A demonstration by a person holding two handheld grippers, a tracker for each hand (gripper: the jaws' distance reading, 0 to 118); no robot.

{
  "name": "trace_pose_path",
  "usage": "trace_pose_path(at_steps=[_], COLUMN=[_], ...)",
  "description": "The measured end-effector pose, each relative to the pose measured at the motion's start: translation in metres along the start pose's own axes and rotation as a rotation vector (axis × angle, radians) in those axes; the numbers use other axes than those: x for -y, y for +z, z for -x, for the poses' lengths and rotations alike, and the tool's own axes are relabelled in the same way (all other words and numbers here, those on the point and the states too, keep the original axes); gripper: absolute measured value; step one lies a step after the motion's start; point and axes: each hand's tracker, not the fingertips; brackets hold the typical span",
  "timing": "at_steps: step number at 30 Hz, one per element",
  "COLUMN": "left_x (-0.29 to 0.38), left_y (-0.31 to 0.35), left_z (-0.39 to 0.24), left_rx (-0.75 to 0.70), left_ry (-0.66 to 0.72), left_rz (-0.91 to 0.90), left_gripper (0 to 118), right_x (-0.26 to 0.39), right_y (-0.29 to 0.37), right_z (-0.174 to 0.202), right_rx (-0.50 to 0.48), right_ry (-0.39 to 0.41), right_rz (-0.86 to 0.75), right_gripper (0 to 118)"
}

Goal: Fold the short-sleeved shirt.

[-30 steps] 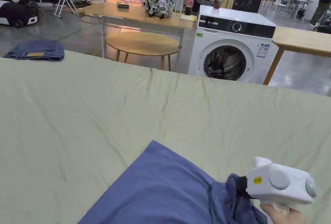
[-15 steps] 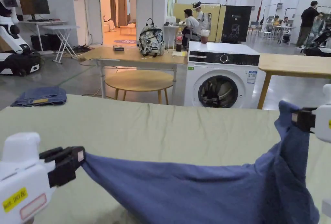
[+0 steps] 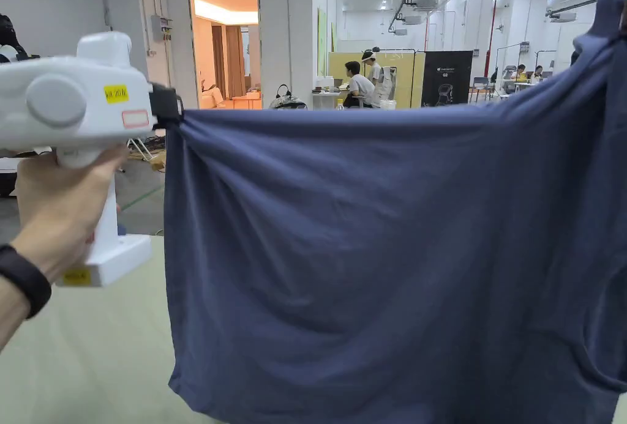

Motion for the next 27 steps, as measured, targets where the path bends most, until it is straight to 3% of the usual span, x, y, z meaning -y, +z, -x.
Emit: trace_pose_path(at_steps=[6, 9, 15, 19, 25, 27], left_x=[-0.043, -0.048, -0.036, -0.015, 0.044, 0.066], left_y=[-0.03, -0.039, -0.039, -0.054, -0.026, -0.01], left_z=[-0.001, 0.002, 0.005, 0.016, 0.019, 0.02], left_rx=[-0.069, -0.088, -0.097, -0.086, -0.044, -0.039], left_ry=[-0.067, -0.074, -0.047, -0.067, -0.05, -0.055], left_rz=[-0.018, -0.035, -0.03, -0.005, 0.041, 0.054], left_gripper=[4, 4, 4, 4, 4, 4], right_x=[-0.05, -0.067, -0.072, -0.051, 0.01, 0.03], right_y=[-0.053, -0.055, -0.052, -0.053, -0.026, -0.012], right_z=[0.017, 0.04, 0.046, 0.047, 0.032, 0.03], right_rx=[-0.012, 0.01, -0.015, -0.036, -0.091, -0.1], right_ry=[-0.009, 0.057, 0.039, 0.069, 0.025, 0.043], right_rz=[-0.066, -0.122, -0.158, -0.137, -0.099, -0.075], right_gripper=[0, 0, 0, 0, 0, 0])
